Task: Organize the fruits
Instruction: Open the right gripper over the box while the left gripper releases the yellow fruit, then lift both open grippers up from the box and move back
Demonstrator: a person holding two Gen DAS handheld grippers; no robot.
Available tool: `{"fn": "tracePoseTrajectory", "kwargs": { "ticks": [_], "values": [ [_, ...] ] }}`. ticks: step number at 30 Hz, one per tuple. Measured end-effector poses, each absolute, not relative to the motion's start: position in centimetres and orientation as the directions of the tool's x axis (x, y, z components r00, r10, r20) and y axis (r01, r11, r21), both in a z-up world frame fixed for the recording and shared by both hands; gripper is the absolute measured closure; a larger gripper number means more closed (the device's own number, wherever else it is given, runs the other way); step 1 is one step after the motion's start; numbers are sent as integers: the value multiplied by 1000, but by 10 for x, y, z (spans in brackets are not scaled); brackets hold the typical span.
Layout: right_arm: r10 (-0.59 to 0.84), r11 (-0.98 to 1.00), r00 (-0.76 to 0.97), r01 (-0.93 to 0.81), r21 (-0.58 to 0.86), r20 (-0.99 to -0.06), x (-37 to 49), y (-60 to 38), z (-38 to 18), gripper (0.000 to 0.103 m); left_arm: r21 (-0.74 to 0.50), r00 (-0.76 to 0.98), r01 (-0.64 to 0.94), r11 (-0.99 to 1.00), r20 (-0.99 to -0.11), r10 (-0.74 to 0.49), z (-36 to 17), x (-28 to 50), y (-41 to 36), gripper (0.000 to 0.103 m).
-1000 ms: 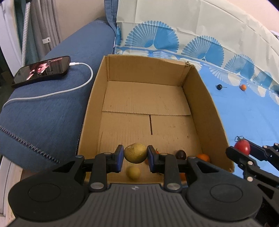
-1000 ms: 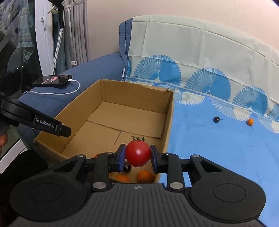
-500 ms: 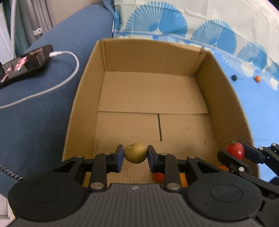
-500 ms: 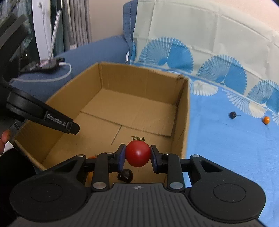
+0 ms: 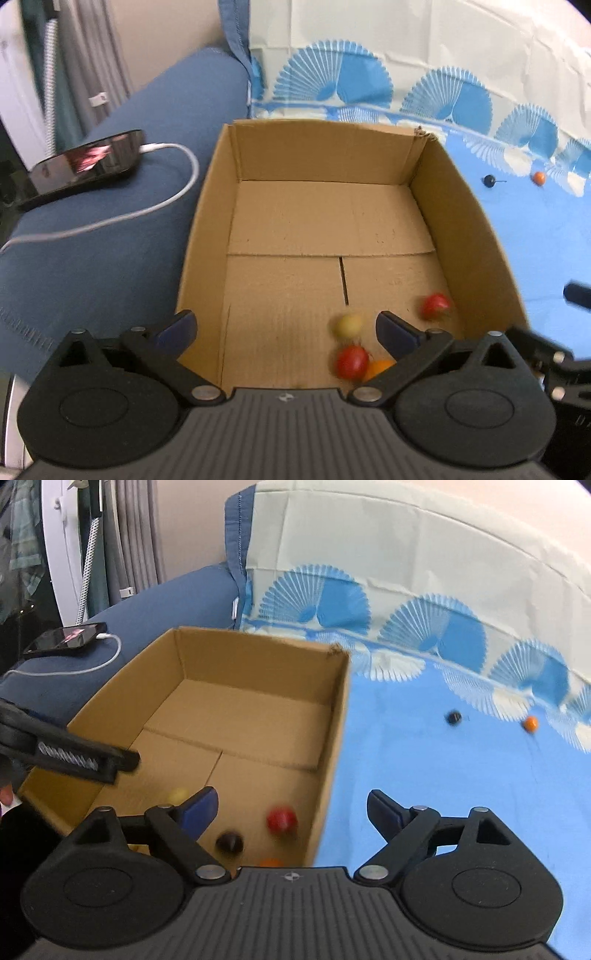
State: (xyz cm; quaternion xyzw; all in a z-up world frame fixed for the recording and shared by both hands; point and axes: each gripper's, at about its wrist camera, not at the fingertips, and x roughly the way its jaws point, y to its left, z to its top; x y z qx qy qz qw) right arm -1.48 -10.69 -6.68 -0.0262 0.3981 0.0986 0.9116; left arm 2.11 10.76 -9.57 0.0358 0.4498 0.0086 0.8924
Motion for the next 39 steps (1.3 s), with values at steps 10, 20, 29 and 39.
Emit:
{"fn": "tracePoseTrajectory", "kwargs": {
  "ticks": [10, 20, 29, 39],
  "values": [
    [193, 973, 712, -230, 35, -676, -98, -97, -40, 7, 163, 615, -27, 986, -775, 145, -88, -72, 92, 0],
    [231, 956, 799, -292, -21, -555, -149, -93, -8, 3, 165, 694, -44, 985, -704, 149, -57, -111, 82, 0],
    [239, 958, 829, -287, -17, -506, -170, -99, 7, 1, 168, 725, -64, 984, -670, 161, -42, -132, 81, 0],
    [235, 961, 834, -276, -10, -499, -174, -101, 10, 1, 177, 744, -46, 983, -651, 152, -38, -140, 76, 0]
  ]
}}
